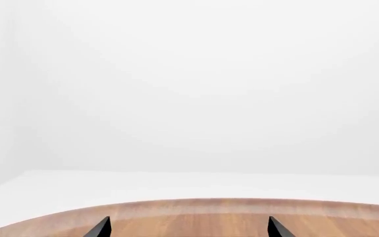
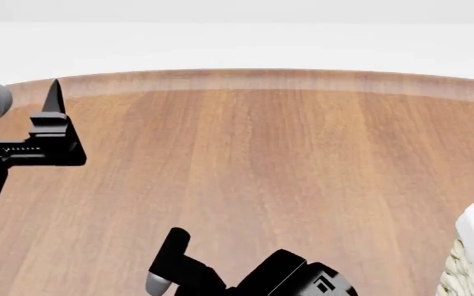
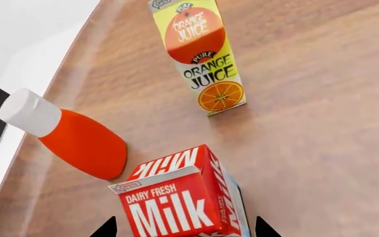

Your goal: Pick the milk and place it in the basket.

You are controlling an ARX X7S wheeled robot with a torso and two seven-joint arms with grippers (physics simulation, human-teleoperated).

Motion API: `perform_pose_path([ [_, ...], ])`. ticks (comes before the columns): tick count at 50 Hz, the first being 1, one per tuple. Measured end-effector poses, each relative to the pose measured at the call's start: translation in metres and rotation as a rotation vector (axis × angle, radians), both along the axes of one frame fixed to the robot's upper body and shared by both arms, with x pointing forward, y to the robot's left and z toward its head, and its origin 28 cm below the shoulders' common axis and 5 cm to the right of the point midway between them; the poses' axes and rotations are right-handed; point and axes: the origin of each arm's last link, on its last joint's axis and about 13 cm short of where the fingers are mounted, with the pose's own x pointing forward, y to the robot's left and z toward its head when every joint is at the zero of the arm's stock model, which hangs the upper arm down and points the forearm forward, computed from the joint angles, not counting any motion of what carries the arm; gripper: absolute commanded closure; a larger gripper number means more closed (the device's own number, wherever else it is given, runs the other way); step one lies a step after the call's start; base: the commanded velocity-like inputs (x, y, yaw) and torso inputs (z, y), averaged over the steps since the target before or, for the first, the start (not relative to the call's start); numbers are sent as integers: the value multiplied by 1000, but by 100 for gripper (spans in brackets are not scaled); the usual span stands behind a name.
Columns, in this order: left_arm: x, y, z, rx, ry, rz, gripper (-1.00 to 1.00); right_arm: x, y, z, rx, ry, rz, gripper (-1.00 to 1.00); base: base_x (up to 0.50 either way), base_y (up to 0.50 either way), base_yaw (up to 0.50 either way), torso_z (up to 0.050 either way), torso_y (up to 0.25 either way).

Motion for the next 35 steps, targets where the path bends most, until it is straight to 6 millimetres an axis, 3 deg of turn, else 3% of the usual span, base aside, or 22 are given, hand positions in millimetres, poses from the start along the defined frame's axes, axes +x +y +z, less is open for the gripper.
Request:
perform_pose_path([
  [18, -1, 0, -2, -2, 4, -8, -100, 1, 4, -11, -31, 53, 32, -100, 0, 0, 0, 0, 0],
  [19, -1, 0, -2, -2, 4, -9, -100, 1, 4, -12, -33, 54, 33, 100, 0, 0, 0, 0, 0],
  [35, -2, 1, -2, -3, 2, -9, -100, 1, 5, -13, -37, 39, 26, 100, 0, 0, 0, 0, 0],
])
